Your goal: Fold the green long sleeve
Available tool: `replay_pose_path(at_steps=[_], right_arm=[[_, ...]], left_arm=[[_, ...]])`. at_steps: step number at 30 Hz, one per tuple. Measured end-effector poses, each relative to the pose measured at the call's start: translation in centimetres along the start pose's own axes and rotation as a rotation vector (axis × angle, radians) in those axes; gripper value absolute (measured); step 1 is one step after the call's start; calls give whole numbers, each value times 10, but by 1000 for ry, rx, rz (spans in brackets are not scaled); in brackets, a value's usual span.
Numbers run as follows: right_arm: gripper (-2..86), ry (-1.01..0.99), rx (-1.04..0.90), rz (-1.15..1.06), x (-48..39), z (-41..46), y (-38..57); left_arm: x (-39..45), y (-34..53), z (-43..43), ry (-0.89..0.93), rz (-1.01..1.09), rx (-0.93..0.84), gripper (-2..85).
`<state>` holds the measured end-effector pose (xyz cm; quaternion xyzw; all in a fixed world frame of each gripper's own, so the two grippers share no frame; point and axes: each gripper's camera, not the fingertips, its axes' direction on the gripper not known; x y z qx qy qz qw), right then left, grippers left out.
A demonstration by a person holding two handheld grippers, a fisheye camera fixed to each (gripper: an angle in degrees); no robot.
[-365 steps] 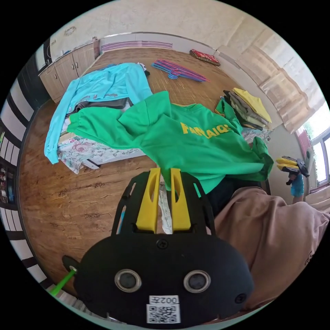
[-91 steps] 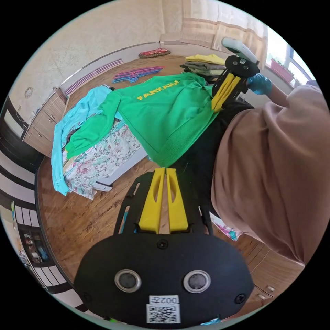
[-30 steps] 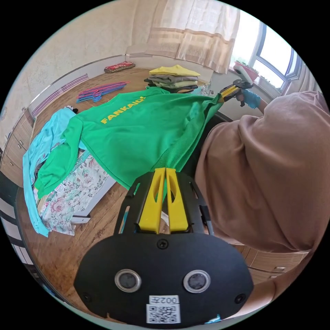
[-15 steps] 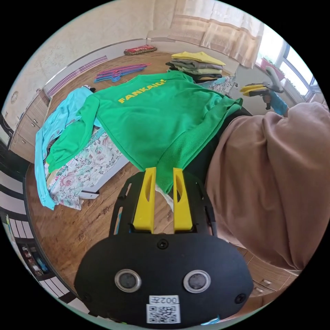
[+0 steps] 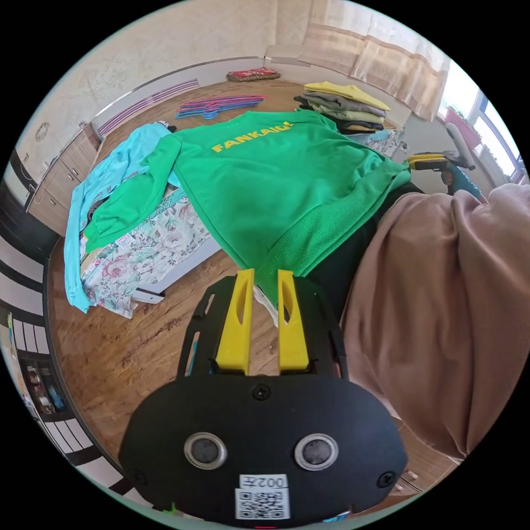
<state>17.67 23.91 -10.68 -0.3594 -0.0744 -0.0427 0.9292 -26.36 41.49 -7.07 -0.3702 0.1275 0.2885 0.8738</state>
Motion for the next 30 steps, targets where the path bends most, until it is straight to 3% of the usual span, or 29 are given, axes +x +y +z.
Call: replay_pose_path(at_steps=[5,16,22,30], right_arm=[[60,-118,54,57,6,-6,-8],[4,-11,-262,-24,-4,15,-23],[16,-15,-407,-74,-10,18,-16],[27,-73,-332,-7,-5,17,-9]], left_arm=[[0,-2,-1,30,47,-22,49],[4,1,4,73,81,-22,37],[1,6,4,85,72,-22,39],[-2,12,3,102,44,-6,41]])
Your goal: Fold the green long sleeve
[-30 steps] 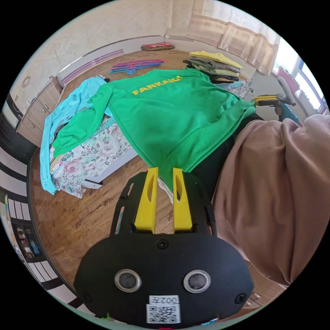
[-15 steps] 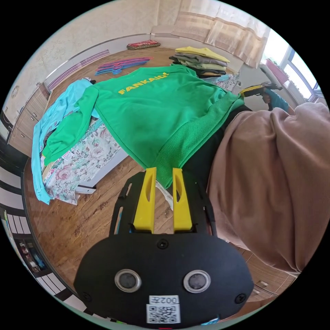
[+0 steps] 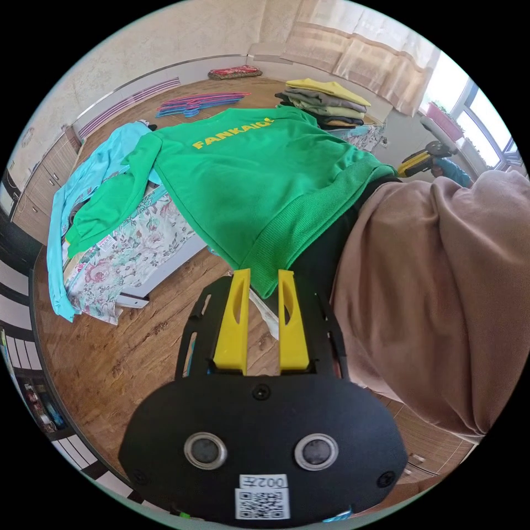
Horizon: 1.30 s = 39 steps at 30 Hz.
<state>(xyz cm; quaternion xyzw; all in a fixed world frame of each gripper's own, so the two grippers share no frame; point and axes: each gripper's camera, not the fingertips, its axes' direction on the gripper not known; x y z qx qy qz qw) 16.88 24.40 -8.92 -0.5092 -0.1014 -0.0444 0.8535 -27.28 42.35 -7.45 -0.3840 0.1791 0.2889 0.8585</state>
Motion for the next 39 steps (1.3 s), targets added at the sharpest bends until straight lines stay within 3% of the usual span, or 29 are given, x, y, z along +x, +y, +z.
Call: replay_pose_path(at_steps=[6,14,18,22,28,39], right_arm=[[1,-3,83,74,2,-6,4],[-6,130,246,-72,-27,-62,18],[-7,97,126,-166,-28,-56,22],[-8,74,23,-70,-15,-20,22],[-8,98,15,-70,-20,-12,22],[-9,85,129,-29,-18,-26,35]], left_arm=[[3,5,0,-19,-15,28,22],[-3,18,-17,-60,-46,76,-9],[-6,24,-24,19,-19,94,-7],[-2,23,-16,27,-14,42,12],[10,18,-7,-41,51,-58,27],[14,31,-6,-84,38,-39,15]])
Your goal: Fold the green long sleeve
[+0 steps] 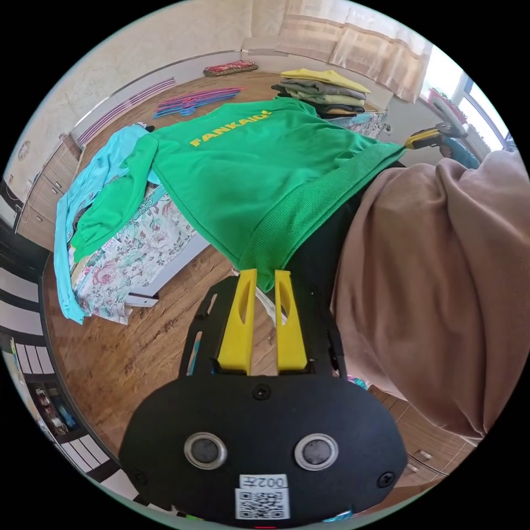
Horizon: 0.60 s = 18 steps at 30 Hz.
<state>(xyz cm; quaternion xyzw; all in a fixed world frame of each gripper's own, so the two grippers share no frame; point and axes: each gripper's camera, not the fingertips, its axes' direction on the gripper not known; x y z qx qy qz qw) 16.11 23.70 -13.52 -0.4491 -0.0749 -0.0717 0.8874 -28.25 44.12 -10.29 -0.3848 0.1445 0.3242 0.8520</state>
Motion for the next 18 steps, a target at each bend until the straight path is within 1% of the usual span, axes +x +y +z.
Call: replay_pose_path(at_steps=[5,10,15,18], right_arm=[[-10,34,39,-17,-4,-9,3],[-10,36,86,-50,-5,-24,7],[-9,19,47,-97,-2,-19,13],[-10,-9,30,-97,1,-9,15]], left_arm=[[-3,9,-12,-85,-23,41,-8],[-23,30,-52,-81,-92,189,-10],[-25,43,-59,-84,-60,160,-10],[-31,50,-55,-45,-91,164,-10]])
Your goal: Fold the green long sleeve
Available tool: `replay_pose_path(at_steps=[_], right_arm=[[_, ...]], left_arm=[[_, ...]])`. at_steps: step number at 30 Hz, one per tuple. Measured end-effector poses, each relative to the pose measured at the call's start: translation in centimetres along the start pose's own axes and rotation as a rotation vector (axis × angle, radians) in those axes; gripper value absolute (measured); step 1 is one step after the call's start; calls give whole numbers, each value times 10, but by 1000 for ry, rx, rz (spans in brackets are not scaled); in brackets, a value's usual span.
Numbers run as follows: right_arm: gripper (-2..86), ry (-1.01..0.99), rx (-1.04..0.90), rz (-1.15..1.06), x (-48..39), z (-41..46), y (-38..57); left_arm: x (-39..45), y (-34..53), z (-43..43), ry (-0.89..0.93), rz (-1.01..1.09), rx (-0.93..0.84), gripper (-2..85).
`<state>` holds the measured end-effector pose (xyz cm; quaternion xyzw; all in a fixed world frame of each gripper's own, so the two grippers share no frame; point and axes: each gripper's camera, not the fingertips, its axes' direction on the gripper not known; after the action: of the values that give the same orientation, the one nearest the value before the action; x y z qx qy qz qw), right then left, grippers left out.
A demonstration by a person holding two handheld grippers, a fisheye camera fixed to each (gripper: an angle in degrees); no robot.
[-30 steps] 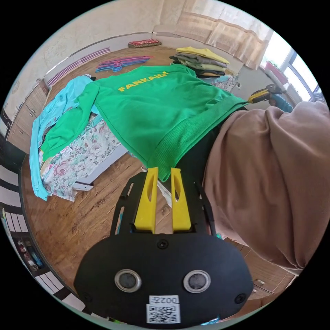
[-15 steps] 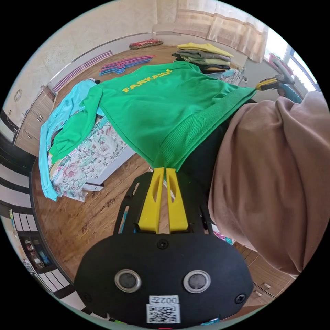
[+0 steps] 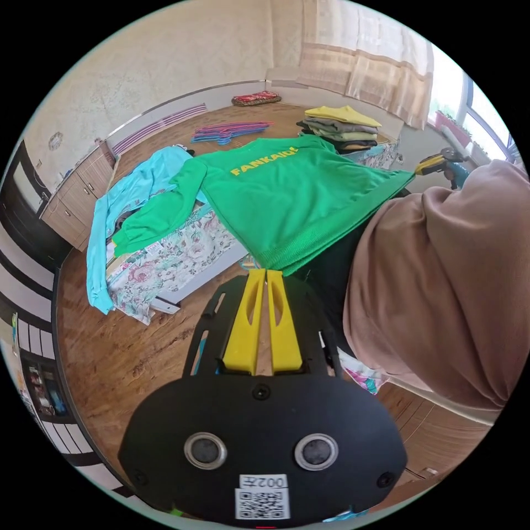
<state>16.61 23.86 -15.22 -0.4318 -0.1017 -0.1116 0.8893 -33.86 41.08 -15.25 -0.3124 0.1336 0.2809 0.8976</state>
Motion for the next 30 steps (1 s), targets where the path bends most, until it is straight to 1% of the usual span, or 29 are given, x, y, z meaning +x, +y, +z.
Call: replay_pose_path(at_steps=[3,6,8,13,16,20,24,26,30], right_arm=[[-9,34,3,-29,-4,-1,-2],[-10,54,79,-66,-6,-20,-5],[-10,32,84,-77,-3,-25,-5],[-10,-23,-63,-100,4,8,-2],[-9,-45,-105,-87,6,22,-6],[-9,-11,-111,-133,1,8,-19],[-9,2,-58,-197,-5,-23,-29],[-9,-3,-84,-206,-4,-24,-31],[-10,-35,-195,-206,2,-1,-34]], left_arm=[[-2,1,3,0,-5,-17,-10],[-10,0,-11,21,-21,54,-10],[-15,0,-15,45,-21,63,-10],[-13,5,10,90,24,-64,-10],[-16,3,13,95,6,-67,-10],[-19,-10,-6,47,70,-59,-10],[-23,-26,-27,4,144,-64,-10],[-22,-29,-26,10,165,-93,-10],[-18,-30,-7,57,180,-174,-10]])
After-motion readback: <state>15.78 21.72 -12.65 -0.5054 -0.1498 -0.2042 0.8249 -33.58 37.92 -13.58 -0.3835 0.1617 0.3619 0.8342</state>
